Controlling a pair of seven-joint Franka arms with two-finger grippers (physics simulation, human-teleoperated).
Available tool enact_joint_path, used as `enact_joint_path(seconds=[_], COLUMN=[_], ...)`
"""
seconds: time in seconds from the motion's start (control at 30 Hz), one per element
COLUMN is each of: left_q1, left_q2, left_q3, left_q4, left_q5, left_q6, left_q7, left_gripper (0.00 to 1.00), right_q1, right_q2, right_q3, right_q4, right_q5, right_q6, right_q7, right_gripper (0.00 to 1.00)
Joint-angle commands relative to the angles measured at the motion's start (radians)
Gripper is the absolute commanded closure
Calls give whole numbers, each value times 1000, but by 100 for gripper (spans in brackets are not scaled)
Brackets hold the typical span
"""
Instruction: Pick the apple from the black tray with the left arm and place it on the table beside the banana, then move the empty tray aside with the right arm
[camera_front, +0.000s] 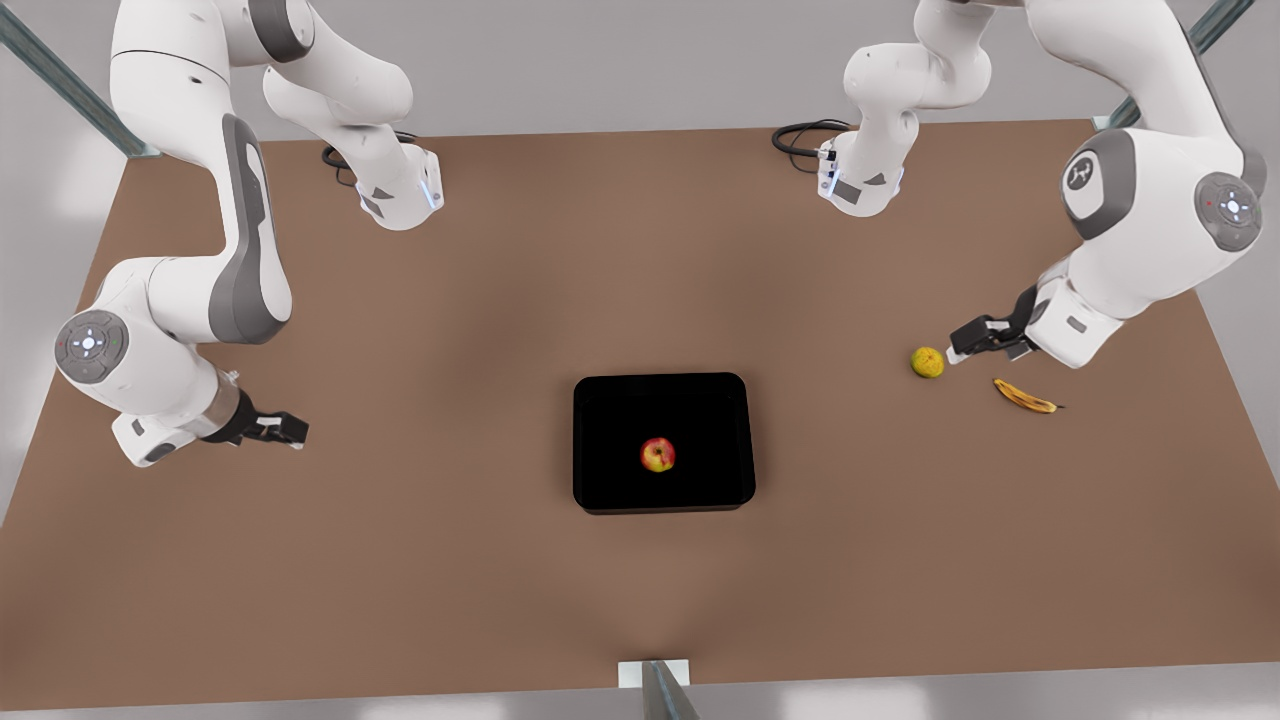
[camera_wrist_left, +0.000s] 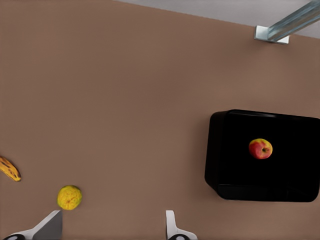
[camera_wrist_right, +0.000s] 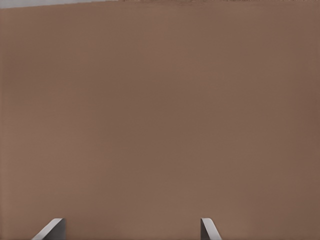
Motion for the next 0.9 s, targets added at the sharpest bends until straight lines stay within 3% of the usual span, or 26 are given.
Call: enact_joint_path(seconds=[0.0,0.07,0.13,0.23,0.3,0.4,0.6,0.7,0.87], left_q1=[-2,-27,-32,-369,-504,-654,-654,-647,-648], left_q2=[-2,-2,16,67,98,240,452,607,713], left_q3=[-2,0,0,-35,-35,-35,-26,-8,11], left_q4=[-2,9,7,12,12,-2,16,190,320], left_q5=[7,30,22,111,113,188,189,191,202], left_q6=[3,15,64,105,124,263,469,480,498], left_q7=[-74,-73,-71,-339,-459,-583,-633,-627,-625], left_gripper=[0,0,0,0,0,0,0,0,0], right_q1=[0,2,12,9,8,8,8,9,9], right_q2=[-1,4,104,235,220,172,175,177,178], right_q3=[0,0,3,0,-5,-3,-2,0,0], right_q4=[1,1,55,132,191,264,298,298,298], right_q5=[1,1,-1,-1,7,2,4,4,4], right_q6=[20,21,43,86,63,-116,-146,-144,-143], right_q7=[42,39,37,36,39,39,36,39,39], right_gripper=[0,0,0,0,0,0,0,0,0])
